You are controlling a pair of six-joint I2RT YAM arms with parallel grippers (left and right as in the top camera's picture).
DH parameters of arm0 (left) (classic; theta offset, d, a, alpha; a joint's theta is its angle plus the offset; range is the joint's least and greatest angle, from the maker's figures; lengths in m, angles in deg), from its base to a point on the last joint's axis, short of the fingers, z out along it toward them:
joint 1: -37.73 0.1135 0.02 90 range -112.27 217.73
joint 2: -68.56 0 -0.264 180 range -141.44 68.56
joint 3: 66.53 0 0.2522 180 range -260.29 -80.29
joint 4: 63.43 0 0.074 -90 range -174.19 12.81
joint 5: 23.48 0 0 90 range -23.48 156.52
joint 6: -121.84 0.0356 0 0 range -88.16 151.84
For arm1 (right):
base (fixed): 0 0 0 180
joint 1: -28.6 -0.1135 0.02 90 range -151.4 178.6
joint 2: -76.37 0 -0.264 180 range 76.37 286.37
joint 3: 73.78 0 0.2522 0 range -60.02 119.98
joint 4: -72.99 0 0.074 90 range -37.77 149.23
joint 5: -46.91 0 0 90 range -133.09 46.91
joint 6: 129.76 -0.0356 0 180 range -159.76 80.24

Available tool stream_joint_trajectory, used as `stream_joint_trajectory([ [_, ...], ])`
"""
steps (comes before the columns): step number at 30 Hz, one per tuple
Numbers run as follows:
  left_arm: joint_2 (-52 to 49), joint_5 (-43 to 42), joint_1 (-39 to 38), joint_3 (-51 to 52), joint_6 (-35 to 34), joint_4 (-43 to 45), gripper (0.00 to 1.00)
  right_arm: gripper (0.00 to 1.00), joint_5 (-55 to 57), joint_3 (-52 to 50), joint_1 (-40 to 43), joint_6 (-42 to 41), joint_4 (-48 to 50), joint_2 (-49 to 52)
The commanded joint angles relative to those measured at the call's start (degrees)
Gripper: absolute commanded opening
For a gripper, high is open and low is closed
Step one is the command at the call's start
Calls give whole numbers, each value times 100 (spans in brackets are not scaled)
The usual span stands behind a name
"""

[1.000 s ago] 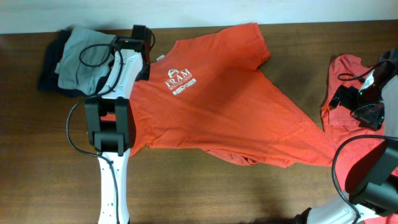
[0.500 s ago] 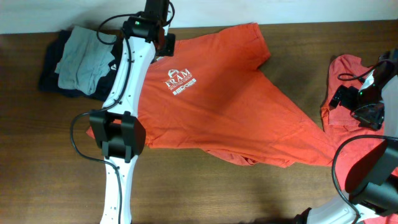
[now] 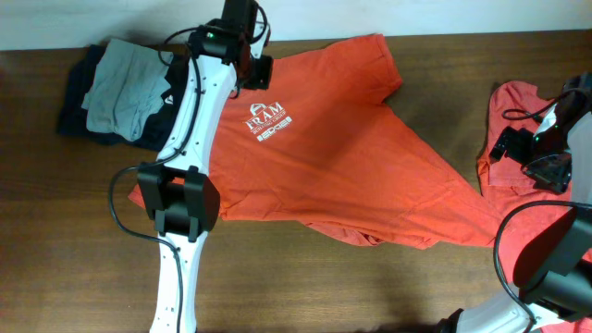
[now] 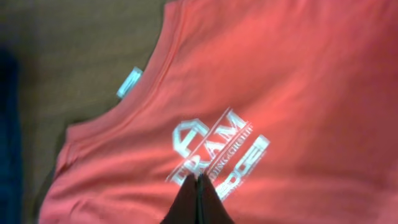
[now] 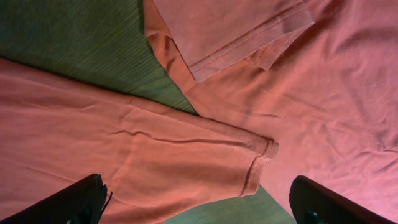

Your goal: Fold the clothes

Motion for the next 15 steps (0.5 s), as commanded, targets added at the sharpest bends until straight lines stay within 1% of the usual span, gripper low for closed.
stream_joint_trajectory([
  [1, 142, 343, 59, -68, 79, -188, 1, 99, -15, 81, 33, 13, 0, -26],
  [4, 271, 343, 120, -68, 50, -155, 1, 99, -15, 81, 33, 13, 0, -26],
  [7, 315, 343, 190, -68, -162, -35, 1, 99, -22, 81, 33, 11, 87, -26],
  [12, 387, 334, 400, -70, -402, 4, 0, 99, -37, 81, 33, 11, 1272, -26],
  [15, 535, 289, 566, -70, -470, 15, 2, 99, -98, 81, 33, 9, 1915, -26],
])
